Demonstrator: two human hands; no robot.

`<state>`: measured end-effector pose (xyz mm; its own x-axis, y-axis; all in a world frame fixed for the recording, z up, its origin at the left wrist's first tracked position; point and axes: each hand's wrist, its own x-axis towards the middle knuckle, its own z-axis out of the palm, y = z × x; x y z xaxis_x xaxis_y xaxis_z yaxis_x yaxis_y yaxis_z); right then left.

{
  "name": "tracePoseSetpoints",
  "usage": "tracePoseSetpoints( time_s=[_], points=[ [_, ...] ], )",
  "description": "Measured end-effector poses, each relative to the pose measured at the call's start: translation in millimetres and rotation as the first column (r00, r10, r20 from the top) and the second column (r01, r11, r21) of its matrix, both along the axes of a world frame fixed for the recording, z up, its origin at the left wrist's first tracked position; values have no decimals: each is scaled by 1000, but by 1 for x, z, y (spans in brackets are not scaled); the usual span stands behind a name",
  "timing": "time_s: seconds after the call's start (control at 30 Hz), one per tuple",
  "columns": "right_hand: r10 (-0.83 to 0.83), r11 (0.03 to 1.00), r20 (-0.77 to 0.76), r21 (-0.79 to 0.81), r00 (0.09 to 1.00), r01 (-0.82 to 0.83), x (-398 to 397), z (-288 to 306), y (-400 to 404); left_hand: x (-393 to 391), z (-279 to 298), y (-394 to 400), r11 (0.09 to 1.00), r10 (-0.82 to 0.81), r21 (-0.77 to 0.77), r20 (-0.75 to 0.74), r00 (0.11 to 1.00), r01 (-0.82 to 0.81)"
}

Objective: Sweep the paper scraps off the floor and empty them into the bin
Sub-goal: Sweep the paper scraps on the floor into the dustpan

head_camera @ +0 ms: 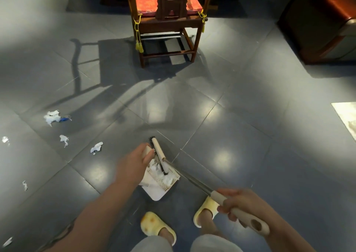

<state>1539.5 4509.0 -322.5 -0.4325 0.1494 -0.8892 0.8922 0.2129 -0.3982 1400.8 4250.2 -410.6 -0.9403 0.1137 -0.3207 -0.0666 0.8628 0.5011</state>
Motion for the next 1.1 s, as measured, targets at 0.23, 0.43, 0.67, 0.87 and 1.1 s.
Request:
tracePoseSetpoints(
  time_s=[0.23, 0.43, 0.67, 0.87, 1.1],
  points=[
    [81, 995, -62, 58, 995, -78, -1, 20, 20, 11, 6, 5, 995, 94, 18, 24, 995, -95],
    [205, 967, -49, 164, 978, -194, -19, -18, 36, 38, 6, 25, 955, 289, 45, 57, 956, -292],
    [260, 965, 24, 21, 965, -260, -42, -36, 69, 66, -2, 56, 914, 401, 39, 66, 914, -404],
    [374, 927, -8, -28, 928, -374, -47, -14, 131, 89, 3, 72, 839, 543, 7, 69, 837, -545],
    [600, 800, -165, 91, 783, -594, -85, 0, 133, 144, 12, 101, 705, 709, 5, 5, 705, -709]
  ],
)
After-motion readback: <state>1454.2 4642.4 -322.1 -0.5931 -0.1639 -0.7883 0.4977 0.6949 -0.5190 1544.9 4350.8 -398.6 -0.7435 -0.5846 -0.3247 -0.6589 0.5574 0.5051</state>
